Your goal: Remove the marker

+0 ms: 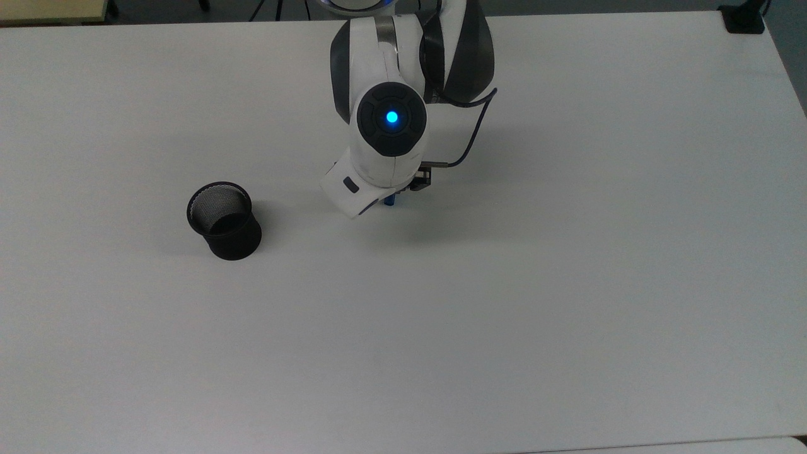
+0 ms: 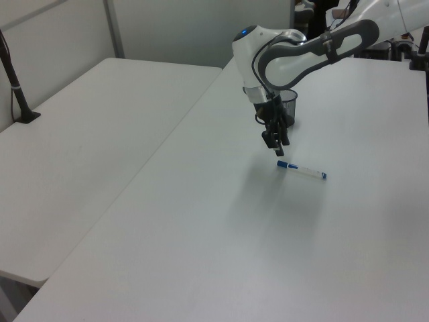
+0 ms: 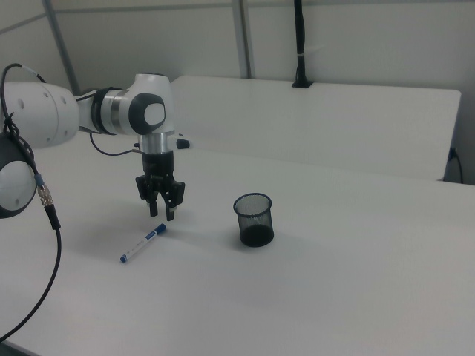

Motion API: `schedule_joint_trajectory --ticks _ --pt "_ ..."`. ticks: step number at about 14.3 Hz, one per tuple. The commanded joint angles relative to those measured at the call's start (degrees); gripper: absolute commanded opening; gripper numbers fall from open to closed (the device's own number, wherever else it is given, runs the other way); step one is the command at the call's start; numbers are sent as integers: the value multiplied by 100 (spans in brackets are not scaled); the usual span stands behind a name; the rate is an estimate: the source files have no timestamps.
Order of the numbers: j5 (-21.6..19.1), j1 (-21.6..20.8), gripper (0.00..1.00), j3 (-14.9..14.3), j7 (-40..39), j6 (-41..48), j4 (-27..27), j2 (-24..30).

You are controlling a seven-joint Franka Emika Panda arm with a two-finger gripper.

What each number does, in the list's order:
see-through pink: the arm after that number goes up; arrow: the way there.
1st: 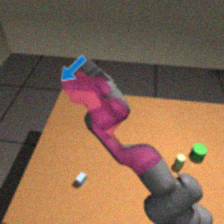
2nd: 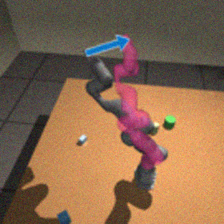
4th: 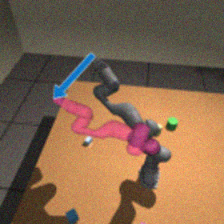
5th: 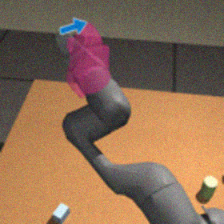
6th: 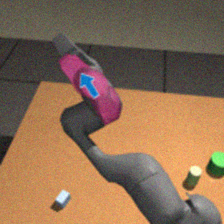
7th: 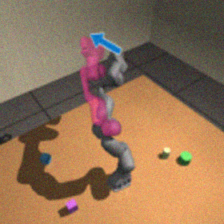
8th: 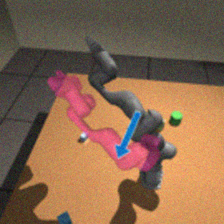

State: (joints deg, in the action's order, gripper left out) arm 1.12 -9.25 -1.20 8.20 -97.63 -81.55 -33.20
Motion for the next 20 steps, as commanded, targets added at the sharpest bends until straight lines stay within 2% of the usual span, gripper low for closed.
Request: schedule_joint_trajectory --ticks 1,2,3,4,7,10,12,16,20 --pt "124 -86 73 -47 190 -142 -28 260" --pt "325 -103 88 -38 400 -160 -45 400" --pt "553 -112 98 -12 602 -178 -63 559" --pt "677 -103 100 6 743 -178 -150 752" --pt "687 19 100 6 771 -160 -650 1612" --pt "653 405 100 23 666 -81 -1204 2438" --pt "617 582 100 32 500 50 -1398 2782" --pt "407 872 100 23 279 165 -1399 3108" --pt "406 934 100 15 279 367 -1338 3100"
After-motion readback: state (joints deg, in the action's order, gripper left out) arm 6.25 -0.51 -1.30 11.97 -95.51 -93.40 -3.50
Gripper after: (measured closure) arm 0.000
